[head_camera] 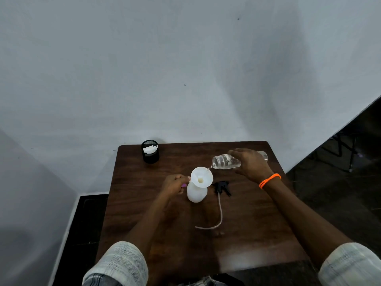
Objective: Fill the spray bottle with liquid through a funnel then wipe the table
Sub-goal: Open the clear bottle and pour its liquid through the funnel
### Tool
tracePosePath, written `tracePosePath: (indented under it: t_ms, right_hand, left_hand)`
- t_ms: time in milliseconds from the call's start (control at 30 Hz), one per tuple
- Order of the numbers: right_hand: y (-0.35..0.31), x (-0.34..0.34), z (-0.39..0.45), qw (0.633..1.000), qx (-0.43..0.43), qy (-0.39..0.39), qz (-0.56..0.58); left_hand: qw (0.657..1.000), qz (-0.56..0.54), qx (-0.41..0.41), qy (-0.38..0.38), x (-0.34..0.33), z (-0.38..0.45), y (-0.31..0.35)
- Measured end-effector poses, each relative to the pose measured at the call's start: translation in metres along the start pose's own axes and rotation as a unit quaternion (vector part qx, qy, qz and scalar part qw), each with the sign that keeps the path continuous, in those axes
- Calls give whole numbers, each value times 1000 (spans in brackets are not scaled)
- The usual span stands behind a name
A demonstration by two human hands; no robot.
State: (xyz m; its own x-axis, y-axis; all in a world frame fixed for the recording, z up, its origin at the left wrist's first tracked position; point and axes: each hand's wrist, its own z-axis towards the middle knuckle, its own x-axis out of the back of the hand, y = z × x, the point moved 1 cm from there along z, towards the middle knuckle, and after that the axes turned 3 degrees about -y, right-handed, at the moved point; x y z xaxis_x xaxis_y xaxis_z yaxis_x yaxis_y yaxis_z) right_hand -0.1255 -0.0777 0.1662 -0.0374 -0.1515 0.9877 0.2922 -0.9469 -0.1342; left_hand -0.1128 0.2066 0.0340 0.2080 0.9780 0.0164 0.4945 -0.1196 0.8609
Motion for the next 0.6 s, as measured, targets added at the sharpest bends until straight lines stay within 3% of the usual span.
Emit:
tracePosePath:
  t_ms: [600]
  right_hand:
    - [-1,3,4,1000,18,7,-5]
  left_hand:
    - [1000,11,7,-7,2,1,3]
